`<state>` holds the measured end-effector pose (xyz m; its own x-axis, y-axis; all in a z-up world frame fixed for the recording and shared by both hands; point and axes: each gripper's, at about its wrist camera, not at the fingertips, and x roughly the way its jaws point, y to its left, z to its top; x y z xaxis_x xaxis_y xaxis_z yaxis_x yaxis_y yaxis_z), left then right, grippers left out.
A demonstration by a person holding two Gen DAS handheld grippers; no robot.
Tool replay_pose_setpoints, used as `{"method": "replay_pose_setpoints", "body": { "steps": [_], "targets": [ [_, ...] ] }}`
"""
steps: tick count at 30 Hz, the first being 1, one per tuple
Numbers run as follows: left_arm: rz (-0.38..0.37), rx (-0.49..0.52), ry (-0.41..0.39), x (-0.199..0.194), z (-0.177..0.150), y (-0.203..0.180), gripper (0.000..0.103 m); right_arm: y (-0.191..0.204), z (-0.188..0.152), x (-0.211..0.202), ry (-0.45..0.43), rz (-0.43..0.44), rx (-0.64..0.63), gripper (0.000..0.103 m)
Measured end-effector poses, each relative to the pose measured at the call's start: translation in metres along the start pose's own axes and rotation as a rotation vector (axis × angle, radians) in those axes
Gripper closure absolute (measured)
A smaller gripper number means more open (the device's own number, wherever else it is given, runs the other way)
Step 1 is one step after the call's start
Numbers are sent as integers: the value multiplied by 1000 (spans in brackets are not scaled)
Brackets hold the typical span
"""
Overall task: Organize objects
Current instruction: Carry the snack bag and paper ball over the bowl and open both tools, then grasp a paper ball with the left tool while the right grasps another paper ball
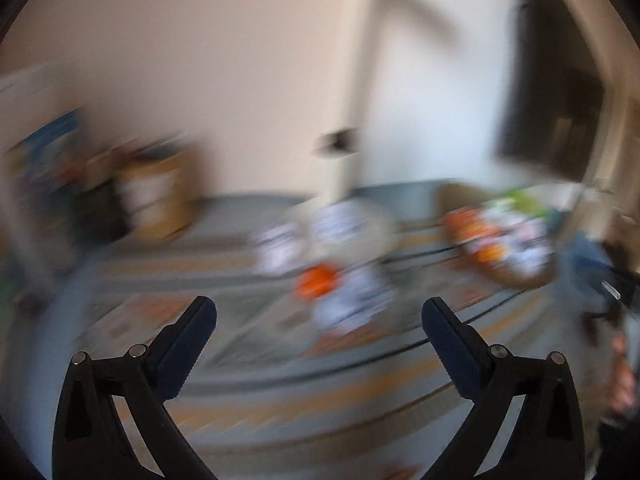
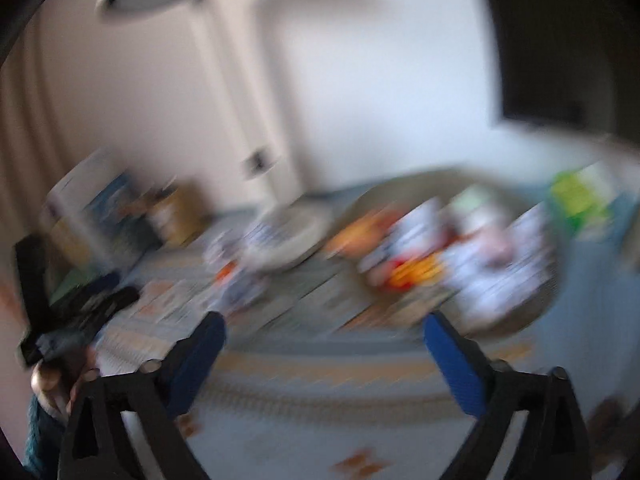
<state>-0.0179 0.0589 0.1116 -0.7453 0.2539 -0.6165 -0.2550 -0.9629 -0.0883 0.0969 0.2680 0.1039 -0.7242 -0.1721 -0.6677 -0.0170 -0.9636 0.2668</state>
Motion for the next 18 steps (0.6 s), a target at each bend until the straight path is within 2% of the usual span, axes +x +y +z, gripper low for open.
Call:
{"method": "replay_pose_setpoints", "body": {
  "steps": [2,3,5,7,9,10,12,15,18],
  "targets": [
    [123,-45,25,5,-30,32,1,25,-23,34,69,-23,-16,0],
    [153,-79,43,9,-44,43,1,29,-29,42,88,-27,-10,0],
    [141,-155,69,14,-68,62,1,36,-37,64,121,11,28,0],
    [128,-202,57,10,-77,75,1,37,-36,79,148,31,58,0],
    [197,-207,1,5,-76,75,1,29,-38,102,225,63,119,0],
    [209,-208,-13,4,-76,73,1,27,-40,106,231,48,144,0],
    [180,-216,7,5,-79,76,1,35,-40,97,145,-12,94,0],
    [177,-215,5,6,-78,76,1,49,-47,93,59,-119,14,0],
    [179,-219,3,6,-80,77,1,51,-52,96,67,-166,4,0]
  ]
}}
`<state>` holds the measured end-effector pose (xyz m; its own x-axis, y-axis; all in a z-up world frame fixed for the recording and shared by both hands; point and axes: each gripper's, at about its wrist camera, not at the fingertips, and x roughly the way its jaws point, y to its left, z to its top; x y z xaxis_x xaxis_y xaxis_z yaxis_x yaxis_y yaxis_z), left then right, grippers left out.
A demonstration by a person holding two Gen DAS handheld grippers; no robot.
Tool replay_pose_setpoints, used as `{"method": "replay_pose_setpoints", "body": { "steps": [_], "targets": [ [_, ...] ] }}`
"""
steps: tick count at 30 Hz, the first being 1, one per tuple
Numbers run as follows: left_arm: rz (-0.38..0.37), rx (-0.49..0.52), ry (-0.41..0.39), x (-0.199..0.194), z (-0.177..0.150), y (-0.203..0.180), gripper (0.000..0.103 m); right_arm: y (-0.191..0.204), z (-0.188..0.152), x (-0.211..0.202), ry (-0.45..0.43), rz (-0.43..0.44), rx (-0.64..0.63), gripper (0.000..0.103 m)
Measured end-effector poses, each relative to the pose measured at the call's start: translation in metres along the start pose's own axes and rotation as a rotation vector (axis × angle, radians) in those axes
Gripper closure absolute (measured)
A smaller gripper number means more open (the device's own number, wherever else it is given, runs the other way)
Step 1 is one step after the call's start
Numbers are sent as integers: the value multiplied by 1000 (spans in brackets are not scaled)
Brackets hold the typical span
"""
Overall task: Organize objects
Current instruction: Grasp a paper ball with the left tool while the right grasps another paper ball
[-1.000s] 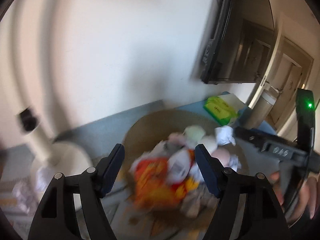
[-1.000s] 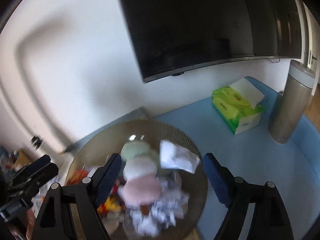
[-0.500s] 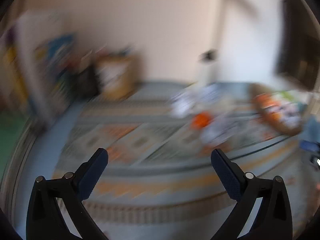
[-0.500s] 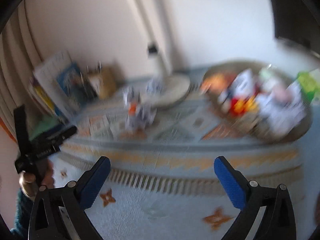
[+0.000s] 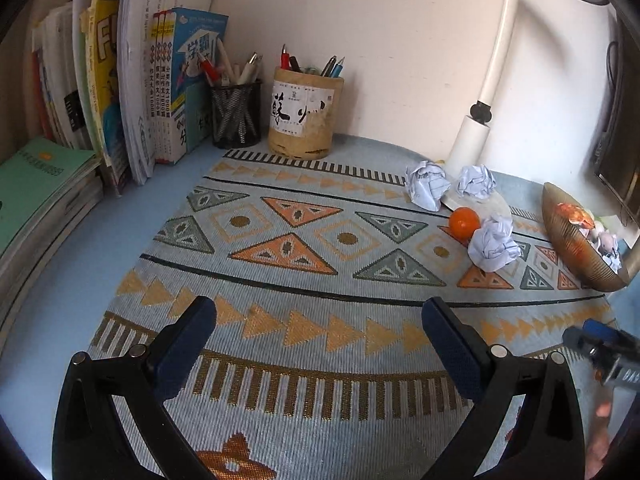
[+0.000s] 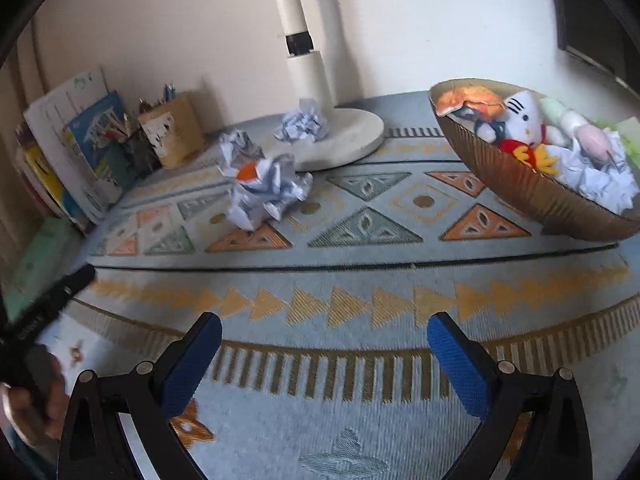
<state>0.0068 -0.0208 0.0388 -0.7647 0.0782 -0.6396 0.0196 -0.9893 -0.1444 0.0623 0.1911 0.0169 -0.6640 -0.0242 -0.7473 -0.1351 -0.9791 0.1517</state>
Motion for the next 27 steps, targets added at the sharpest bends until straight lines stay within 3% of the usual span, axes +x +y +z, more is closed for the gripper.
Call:
{"method": "replay_pose_setpoints", "body": {
  "steps": [8,22,24,27],
  "targets": [
    [-12,-15,-9,-2,0,4,1,2,3,-4,-34,-107,-16,0],
    [-23,11,-12,-4,-2,-1,1,-2,3,-2,-19,-86,1,0],
    [-27,14,-7,-4,-2,-1,1,-4,3,-8,-12,-130,33,0],
    [-92,2,36,-1,7,1,1,-5,15,-15,18,-79,54,0]
  ]
}}
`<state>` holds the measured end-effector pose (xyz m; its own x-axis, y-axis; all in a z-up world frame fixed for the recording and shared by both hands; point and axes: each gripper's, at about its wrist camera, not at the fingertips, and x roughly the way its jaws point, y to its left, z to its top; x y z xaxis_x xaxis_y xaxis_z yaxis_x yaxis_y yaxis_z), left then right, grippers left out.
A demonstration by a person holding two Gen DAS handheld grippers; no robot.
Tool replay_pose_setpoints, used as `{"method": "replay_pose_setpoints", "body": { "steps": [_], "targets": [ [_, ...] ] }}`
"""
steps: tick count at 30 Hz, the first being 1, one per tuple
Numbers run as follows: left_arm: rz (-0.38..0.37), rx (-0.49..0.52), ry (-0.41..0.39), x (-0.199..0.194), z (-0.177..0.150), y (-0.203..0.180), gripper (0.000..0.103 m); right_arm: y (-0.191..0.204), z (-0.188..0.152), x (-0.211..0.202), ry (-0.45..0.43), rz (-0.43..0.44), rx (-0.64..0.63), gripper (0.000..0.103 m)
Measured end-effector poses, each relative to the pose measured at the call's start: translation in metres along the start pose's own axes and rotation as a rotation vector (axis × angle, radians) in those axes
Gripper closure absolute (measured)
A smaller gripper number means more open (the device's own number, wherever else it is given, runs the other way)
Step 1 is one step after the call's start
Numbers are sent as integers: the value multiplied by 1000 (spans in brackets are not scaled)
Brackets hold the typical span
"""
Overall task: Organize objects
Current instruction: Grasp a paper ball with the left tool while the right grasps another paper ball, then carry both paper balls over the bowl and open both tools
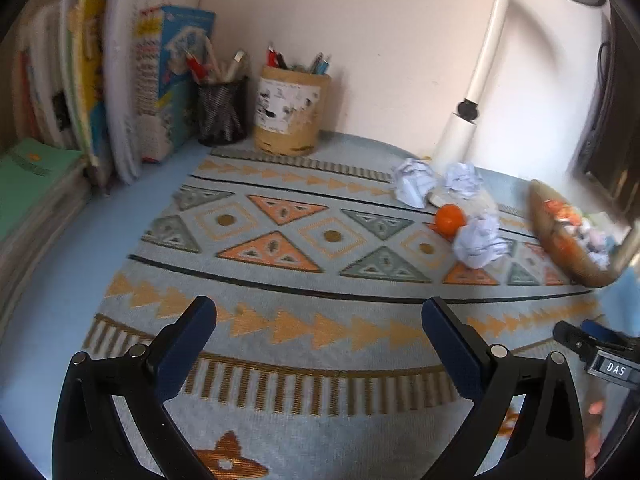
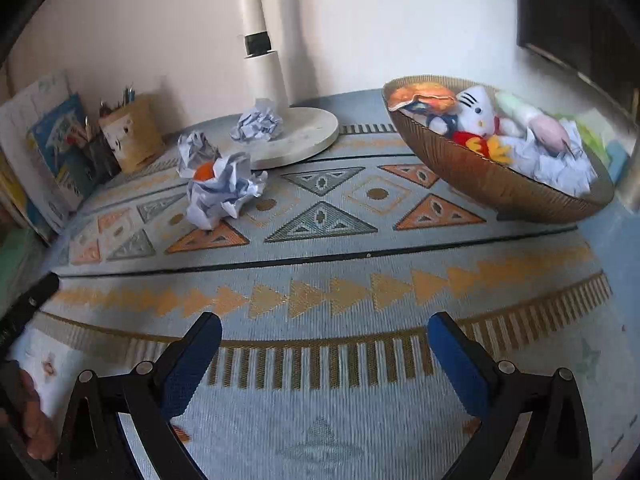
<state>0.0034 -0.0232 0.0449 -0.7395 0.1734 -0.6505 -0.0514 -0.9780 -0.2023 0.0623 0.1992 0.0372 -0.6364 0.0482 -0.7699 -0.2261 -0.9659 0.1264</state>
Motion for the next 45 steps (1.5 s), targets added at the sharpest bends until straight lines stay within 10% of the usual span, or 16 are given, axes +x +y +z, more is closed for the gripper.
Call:
{"method": "replay_pose_setpoints", "body": {
  "steps": [7,15,17,21,23,25,28,38,45],
  "targets": [
    [-228,26,72,38,78,-34,1,18,64,39,91,133,-14,0],
    [-243,126,191,163,114,-81,1,23,78,82,56,220,1,0],
    [-245,118,218,183,118,-84,10,28,78,85,62,220,-26,0],
    [-265,141,283,200,116,-90,59,43,81,88,47,195,-71,0],
    [-259,145,271,197,112,-90,69,48,83,96,64,136,-92,3],
    [-262,118,257,190,111,-85,71,49,83,100,64,144,-113,40],
    [-269,97,240,166,107,-78,71,38,85,80,-8,189,-84,53],
    [-216,79,186,43,29,-45,71,-5,20,4,8,228,-183,50],
    [-185,33,157,29,-9,-44,69,-23,-11,-7,47,119,-198,25]
  ]
}}
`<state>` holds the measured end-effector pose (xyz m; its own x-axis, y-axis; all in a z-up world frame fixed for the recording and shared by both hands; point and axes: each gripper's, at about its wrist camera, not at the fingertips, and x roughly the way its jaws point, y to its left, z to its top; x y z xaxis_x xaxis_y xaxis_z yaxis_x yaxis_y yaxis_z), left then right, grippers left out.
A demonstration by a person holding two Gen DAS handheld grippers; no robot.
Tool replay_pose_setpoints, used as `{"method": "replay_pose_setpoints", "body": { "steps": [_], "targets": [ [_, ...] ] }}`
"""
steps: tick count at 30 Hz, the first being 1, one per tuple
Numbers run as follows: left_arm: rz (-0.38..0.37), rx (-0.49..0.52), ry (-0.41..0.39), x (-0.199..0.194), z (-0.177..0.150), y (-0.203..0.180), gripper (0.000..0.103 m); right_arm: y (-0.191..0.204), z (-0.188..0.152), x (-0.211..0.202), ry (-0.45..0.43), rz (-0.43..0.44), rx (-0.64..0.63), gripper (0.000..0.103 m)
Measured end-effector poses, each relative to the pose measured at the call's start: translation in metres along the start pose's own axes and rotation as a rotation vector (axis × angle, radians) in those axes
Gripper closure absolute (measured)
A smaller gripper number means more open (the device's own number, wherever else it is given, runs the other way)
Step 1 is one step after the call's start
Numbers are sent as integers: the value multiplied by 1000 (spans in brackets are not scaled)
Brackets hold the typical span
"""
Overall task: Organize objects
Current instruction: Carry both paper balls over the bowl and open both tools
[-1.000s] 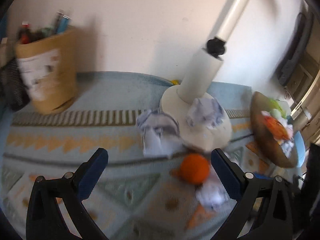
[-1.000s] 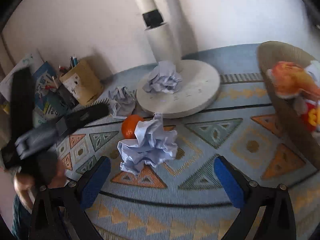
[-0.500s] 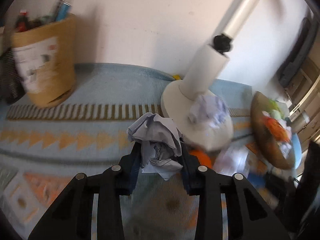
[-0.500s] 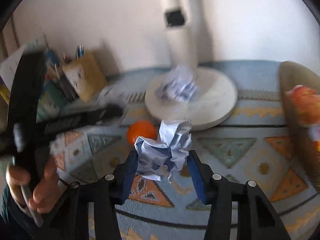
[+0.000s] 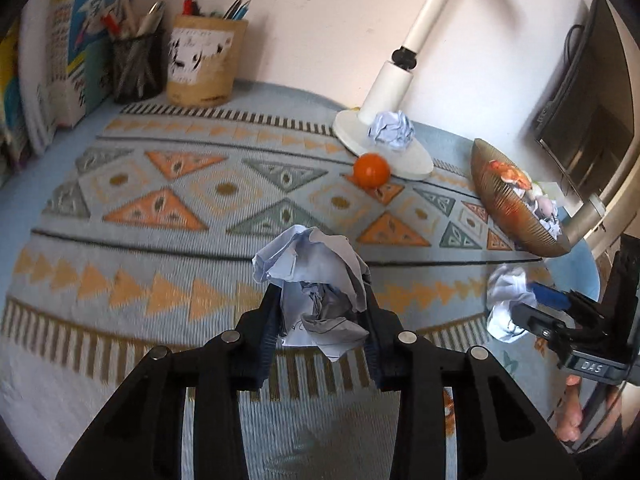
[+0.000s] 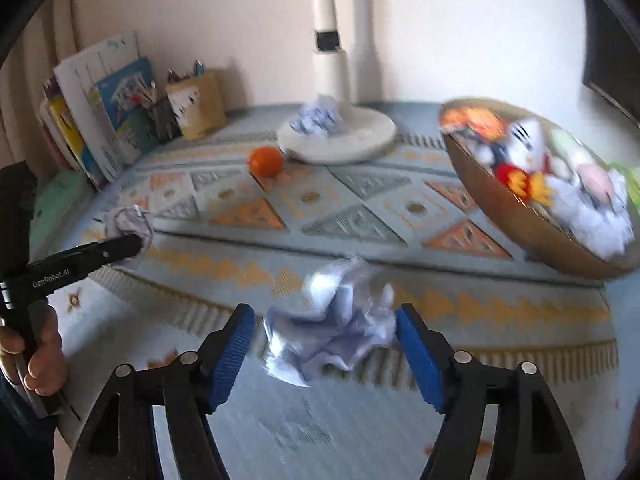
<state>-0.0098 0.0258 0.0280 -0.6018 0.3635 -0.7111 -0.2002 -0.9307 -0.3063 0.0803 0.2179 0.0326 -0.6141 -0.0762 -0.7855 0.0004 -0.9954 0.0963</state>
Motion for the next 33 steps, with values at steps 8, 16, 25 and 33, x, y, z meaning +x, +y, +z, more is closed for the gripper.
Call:
{"method": "replay_pose_setpoints", "body": {
  "steps": [8,16,25,33],
  "targets": [
    [25,42,-38,-5,-3,-2,66,-8,-5,-11,-18,-3,15,1],
    [50,85,-33,-4,-6,-10,66,-9,1,28,32,29,84,24],
    [48,193,-17,-7,-2,-44,67,-1,1,-15,-83,7,23,53],
    [-185,277,-81,2,83,-151,67,-118,55,-82,-275,-118,226,53]
  ]
}}
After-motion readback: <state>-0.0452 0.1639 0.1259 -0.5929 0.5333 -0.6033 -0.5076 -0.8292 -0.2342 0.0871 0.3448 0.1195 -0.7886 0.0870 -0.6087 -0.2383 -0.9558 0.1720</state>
